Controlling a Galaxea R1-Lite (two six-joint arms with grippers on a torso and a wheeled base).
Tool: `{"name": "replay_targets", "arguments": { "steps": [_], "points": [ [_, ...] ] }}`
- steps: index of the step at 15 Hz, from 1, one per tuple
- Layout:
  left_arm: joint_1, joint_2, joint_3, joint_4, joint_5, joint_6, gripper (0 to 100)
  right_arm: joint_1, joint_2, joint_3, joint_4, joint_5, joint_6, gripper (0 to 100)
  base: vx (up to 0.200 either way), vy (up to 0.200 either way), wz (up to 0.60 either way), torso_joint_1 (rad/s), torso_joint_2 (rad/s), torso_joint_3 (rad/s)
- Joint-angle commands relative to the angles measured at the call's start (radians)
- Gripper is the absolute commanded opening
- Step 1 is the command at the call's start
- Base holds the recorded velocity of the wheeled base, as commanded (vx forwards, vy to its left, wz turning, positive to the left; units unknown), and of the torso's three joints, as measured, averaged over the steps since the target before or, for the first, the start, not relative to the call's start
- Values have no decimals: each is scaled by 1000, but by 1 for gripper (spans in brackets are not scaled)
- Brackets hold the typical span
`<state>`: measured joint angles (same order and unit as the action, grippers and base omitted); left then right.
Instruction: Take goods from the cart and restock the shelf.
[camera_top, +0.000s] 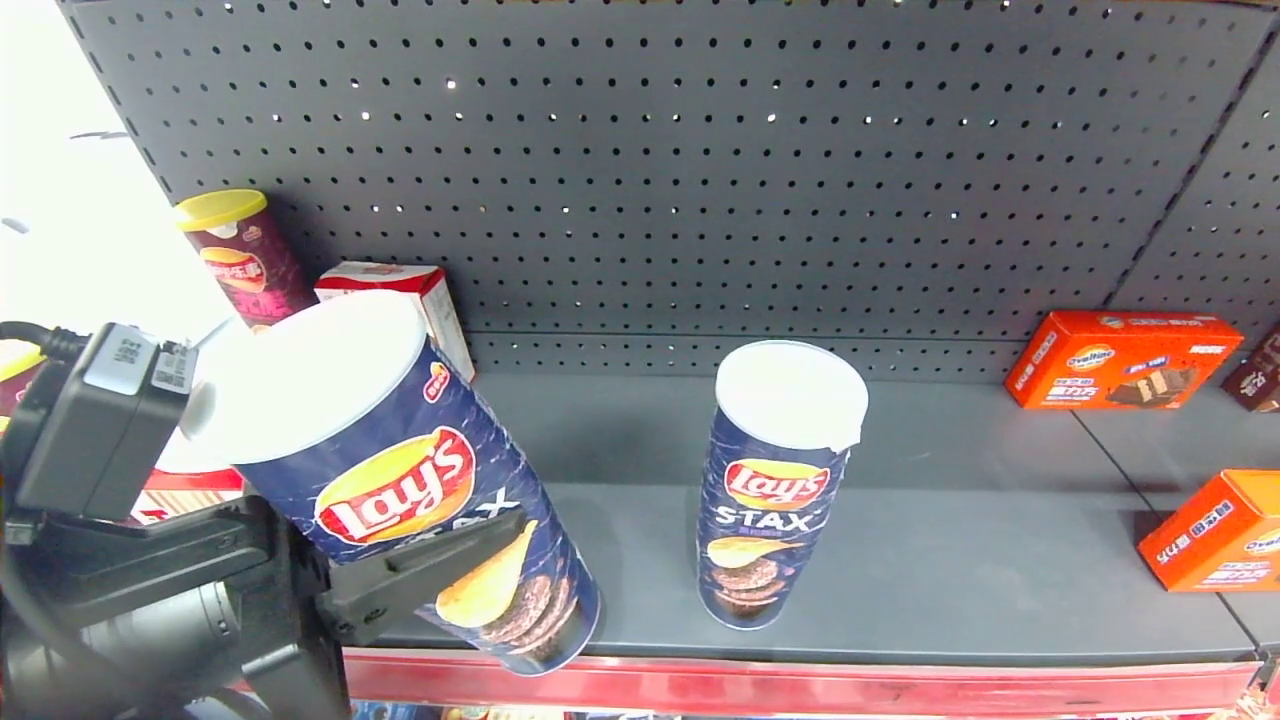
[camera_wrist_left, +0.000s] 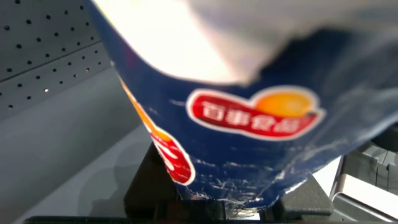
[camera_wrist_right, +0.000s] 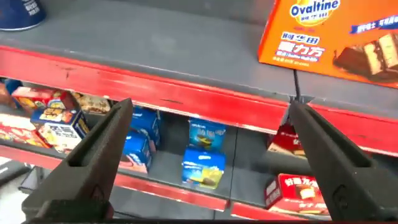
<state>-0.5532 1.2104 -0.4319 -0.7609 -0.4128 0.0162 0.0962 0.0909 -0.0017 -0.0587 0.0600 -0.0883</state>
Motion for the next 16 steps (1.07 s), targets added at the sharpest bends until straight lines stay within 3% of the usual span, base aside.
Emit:
{"name": "replay_targets", "arguments": {
  "steps": [1,2,10,16],
  "points": [
    [-1,0,-4,0,0,-1,0,0,6,2,8,-26,28,100,0,0,0,0,0,0],
    [-1,-2,-5,0,0,-1,0,-1,6,-1,73,-124,98,100,0,0,0,0,0,0],
    [-1,-19,9,11,-3,-1,0,0,6,2,59,-112,79,100,0,0,0,0,0,0],
    [30,113,-108,28,-55,-2,0,0,6,2,59,-112,79,100,0,0,0,0,0,0]
  ]
}}
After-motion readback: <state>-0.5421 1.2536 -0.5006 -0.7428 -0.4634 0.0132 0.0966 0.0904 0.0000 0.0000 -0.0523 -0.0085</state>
